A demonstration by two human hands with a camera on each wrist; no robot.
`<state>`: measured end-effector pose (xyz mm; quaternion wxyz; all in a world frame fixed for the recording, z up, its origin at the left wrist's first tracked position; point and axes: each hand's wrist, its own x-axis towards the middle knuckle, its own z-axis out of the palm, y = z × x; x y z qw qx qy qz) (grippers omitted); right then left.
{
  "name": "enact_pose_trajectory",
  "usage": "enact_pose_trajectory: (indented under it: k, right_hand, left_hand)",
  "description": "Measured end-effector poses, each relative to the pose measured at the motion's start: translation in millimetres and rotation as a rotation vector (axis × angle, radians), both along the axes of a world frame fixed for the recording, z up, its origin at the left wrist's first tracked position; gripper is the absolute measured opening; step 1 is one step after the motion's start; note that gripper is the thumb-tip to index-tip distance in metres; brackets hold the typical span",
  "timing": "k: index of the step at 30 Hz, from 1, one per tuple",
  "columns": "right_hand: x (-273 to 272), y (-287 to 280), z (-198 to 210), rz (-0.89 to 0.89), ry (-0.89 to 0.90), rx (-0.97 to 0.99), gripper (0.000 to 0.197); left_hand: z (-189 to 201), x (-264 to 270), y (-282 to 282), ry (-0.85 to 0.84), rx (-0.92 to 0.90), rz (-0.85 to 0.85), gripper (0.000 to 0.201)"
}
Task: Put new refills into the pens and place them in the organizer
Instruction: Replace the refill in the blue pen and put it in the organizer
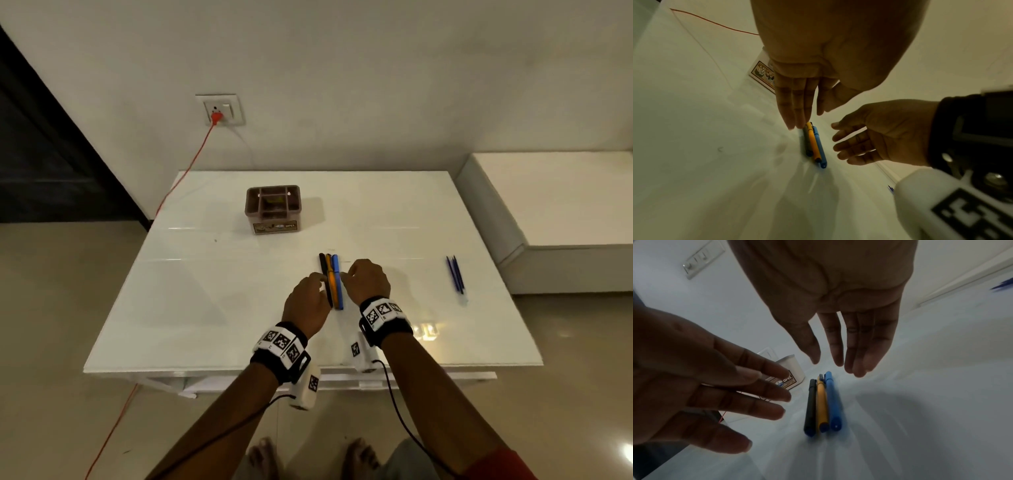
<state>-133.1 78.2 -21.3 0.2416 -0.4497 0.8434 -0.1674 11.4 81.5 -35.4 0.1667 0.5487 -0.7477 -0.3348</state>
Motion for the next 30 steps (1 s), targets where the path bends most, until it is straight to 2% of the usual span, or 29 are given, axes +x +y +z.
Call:
enact_pose_trajectory:
  k: [7, 12, 15, 18, 20, 22, 24, 25, 30]
  right_hand:
    - [16.8, -14.8, -20.9, 0.014, 0.126, 0.042, 0.029]
    - [10.7, -13.5, -27.1, -0.021, 0.103, 0.041, 0.021]
    - [3.8, -12.8, -25.6, -0.072, 0.059, 0.012, 0.026]
    - [-5.4, -9.3, -23.0, -0.180, -0.070, -0.022, 0.030]
    - [-11.3, -2.4, -18.1, -0.206, -0.196, -0.092, 0.018]
    - [-15.1, 5.6, -9.3, -0.253, -0.454, -0.199, 0.007]
    - [-14.1, 12.7, 2.0, -0.306, -0.795, -0.228, 0.015]
    - [-12.7, 15.9, 8.0, -0.301, -0.903, -0.209, 0.015]
    - [-2.6, 27.2, 14.0, -0.207, -1.049, -0.168, 0.027]
  left_hand:
    - [-18.5, 4.3, -9.2, 0.046, -0.036, -0.003, 0.041]
    - [-27.4, 1.7, -8.1, 0.090, -0.052, -0.011, 0.041]
    - [-27.0, -0.3, -9.8, 0.109, -0.085, -0.007, 0.037]
    - [-21.0, -4.0, -16.5, 0.129, -0.070, 0.015, 0.032]
    - [-17.3, -7.2, -22.0, 0.184, -0.008, 0.042, 0.030]
    - [-16.1, -9.7, -26.4, 0.299, 0.095, 0.085, 0.029]
    - [-14.3, -12.1, -29.7, 0.426, 0.196, 0.128, 0.028]
    - [-12.4, -14.7, -31.1, 0.493, 0.240, 0.144, 0.028]
    - [0.1, -19.3, -35.3, 0.852, 0.472, 0.127, 0.033]
